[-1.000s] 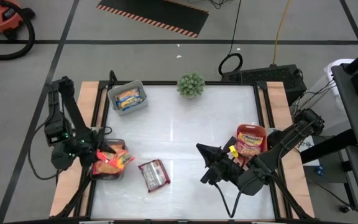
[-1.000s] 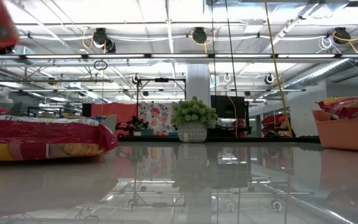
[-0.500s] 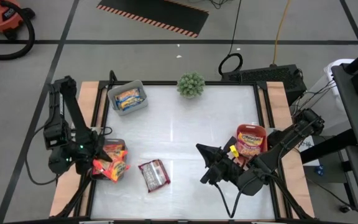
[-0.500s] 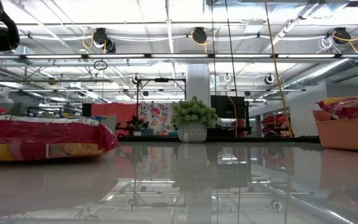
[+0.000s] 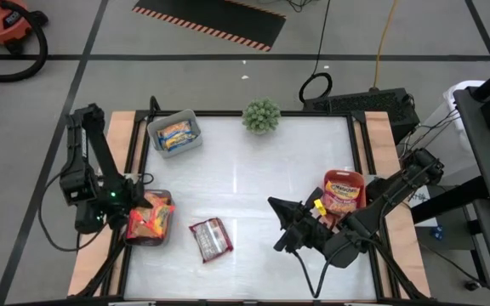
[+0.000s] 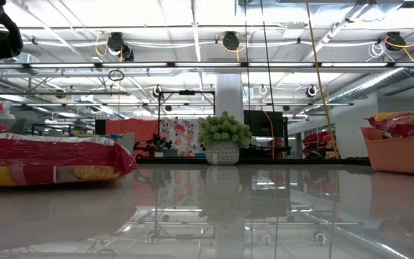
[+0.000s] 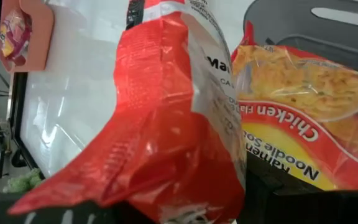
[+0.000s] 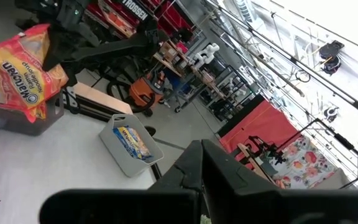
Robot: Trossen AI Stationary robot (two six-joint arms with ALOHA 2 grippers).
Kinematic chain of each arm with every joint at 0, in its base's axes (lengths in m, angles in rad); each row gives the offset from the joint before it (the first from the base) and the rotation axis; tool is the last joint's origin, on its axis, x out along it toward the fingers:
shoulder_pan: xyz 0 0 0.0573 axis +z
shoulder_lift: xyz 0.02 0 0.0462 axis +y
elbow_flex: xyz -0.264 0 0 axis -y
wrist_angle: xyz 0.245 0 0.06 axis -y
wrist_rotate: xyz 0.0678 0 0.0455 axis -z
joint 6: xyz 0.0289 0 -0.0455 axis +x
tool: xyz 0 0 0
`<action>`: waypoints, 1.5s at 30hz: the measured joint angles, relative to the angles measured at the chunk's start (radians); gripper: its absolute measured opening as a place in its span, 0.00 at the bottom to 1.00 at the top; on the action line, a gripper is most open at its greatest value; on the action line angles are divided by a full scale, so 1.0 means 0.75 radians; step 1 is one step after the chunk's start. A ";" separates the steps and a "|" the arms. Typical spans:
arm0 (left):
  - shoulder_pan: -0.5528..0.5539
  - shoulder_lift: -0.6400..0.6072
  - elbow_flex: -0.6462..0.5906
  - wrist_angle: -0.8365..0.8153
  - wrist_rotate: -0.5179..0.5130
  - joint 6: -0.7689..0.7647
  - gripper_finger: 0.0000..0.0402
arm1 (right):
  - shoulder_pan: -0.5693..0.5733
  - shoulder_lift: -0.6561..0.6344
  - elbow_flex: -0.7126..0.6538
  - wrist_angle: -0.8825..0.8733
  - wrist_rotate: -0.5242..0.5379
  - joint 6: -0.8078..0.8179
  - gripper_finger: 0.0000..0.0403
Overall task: Sort Maruchan noodles
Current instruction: Put the orange bag into the black bin
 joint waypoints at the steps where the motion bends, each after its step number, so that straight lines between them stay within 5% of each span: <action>1: -0.001 0.000 0.000 -0.001 0.001 0.000 0.33 | 0.000 0.000 0.000 0.000 0.000 0.000 0.00; 9: 0.001 0.000 0.000 -0.015 0.001 -0.001 0.35 | -0.001 0.000 0.000 0.000 -0.001 0.001 0.00; 16: 0.062 0.078 0.001 -0.005 0.156 0.071 0.36 | -0.001 0.000 0.000 0.000 -0.001 0.010 0.00; 29: 0.152 0.125 0.001 -0.009 0.054 0.023 0.36 | -0.001 0.000 0.000 -0.001 -0.001 0.011 0.00; 45: 0.159 0.124 0.005 -0.009 0.151 0.071 0.60 | -0.001 0.000 0.000 -0.020 -0.001 0.112 0.00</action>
